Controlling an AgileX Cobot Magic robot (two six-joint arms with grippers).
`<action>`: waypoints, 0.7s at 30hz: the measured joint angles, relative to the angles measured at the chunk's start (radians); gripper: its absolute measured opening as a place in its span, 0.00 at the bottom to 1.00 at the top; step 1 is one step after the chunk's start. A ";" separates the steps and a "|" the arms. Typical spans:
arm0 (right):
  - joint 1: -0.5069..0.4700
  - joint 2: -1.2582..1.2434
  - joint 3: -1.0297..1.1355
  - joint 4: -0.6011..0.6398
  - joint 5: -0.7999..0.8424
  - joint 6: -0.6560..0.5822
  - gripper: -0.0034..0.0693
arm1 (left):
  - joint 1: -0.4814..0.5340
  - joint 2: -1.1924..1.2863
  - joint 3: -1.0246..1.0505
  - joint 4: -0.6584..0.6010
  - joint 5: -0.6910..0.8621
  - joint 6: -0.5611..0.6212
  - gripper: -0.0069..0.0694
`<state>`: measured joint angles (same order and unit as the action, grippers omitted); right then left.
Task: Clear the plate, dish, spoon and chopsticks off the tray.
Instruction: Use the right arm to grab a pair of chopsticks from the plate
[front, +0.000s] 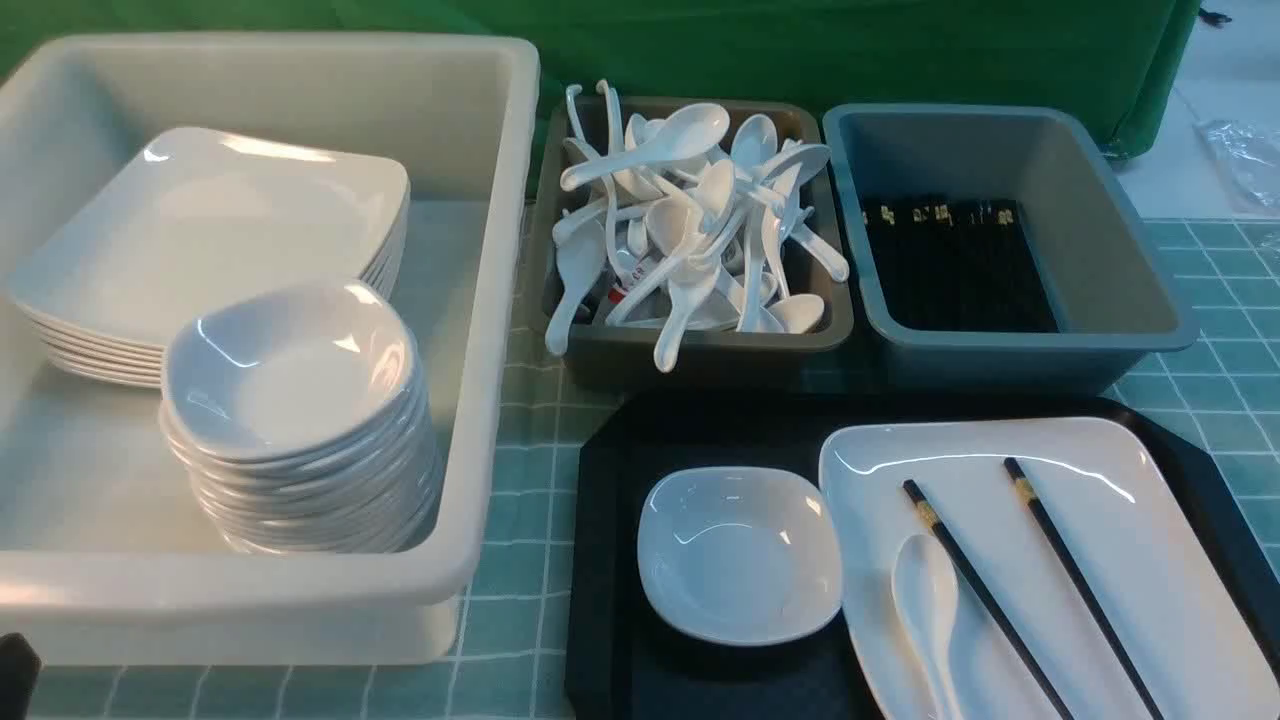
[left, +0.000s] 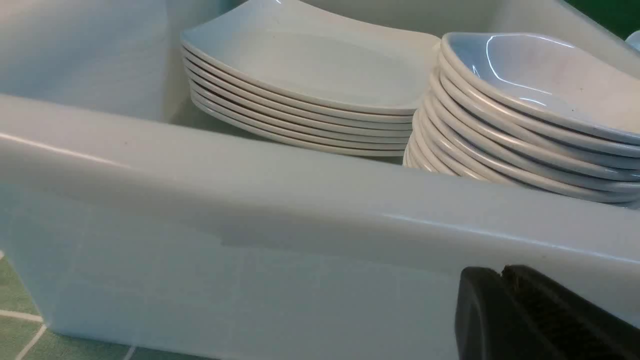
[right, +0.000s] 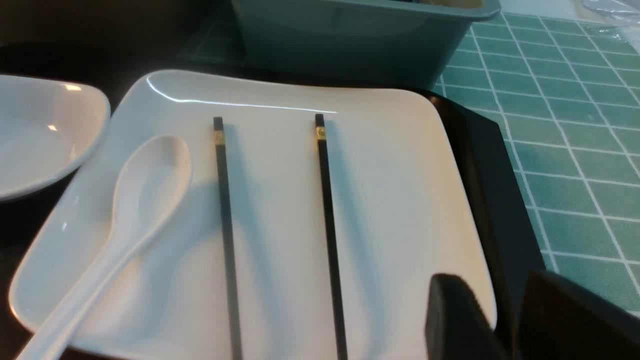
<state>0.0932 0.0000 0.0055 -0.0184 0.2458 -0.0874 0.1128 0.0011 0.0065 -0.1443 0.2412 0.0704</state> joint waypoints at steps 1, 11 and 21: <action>0.000 0.000 0.000 0.000 0.000 0.000 0.38 | 0.000 0.000 0.000 0.000 0.000 0.000 0.11; 0.000 0.000 0.000 0.000 -0.001 0.000 0.38 | 0.000 0.000 0.000 0.000 0.000 0.000 0.11; 0.000 0.000 0.000 0.000 -0.001 0.000 0.38 | 0.000 0.000 0.000 -0.007 -0.016 -0.001 0.11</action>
<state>0.0932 0.0000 0.0055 -0.0184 0.2448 -0.0874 0.1128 0.0011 0.0065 -0.1518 0.2251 0.0689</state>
